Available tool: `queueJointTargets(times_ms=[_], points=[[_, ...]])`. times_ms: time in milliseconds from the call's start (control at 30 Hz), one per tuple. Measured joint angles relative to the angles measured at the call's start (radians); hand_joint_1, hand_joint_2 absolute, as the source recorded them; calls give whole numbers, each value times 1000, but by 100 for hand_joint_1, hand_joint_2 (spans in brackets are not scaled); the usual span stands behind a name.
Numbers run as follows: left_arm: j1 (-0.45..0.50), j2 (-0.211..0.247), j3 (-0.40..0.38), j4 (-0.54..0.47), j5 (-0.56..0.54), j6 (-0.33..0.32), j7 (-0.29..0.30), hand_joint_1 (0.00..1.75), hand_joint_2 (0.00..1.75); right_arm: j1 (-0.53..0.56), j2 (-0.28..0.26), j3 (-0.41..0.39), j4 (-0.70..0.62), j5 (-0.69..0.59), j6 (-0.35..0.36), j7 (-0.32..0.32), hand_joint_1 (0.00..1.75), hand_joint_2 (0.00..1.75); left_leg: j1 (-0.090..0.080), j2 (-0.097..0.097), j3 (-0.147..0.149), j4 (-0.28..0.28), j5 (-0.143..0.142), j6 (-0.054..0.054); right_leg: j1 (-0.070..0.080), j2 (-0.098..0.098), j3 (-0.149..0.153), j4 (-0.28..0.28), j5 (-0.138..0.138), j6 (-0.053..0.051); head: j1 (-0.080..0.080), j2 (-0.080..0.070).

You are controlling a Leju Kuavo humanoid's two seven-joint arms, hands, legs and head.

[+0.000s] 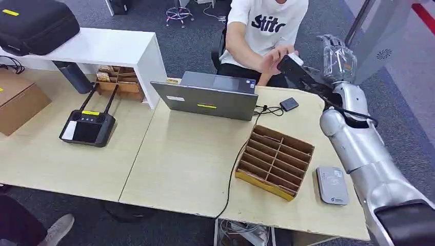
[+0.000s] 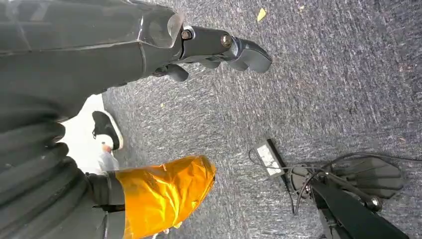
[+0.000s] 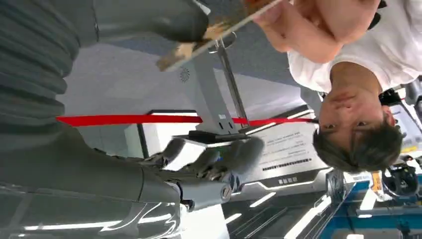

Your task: Pass the card to the sensor for recognition and then transmit it.

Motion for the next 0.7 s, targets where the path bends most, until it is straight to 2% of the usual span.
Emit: queueJointTargets(times_ms=[167,233,300,700], points=[[2,0,-1,0,0,0,-2,0,175,20,-1,-13,-14,2,-7,-7,175,175,0,0,0,0,0,0,0,0,0,0,0,0,0,0],[2,0,-9,0,0,0,-9,0,175,39,-1,-44,-36,5,-10,-36,175,175,0,0,0,0,0,0,0,0,0,0,0,0,0,0],[-1,3,-17,0,0,-11,-5,0,175,58,-1,-85,-69,-69,-17,-71,175,175,0,0,0,0,0,0,0,0,0,0,0,0,0,0],[-1,7,-17,0,0,-10,-11,0,175,116,-1,-161,-198,-231,-18,-143,175,175,0,0,0,0,0,0,0,0,0,0,0,0,0,0]])
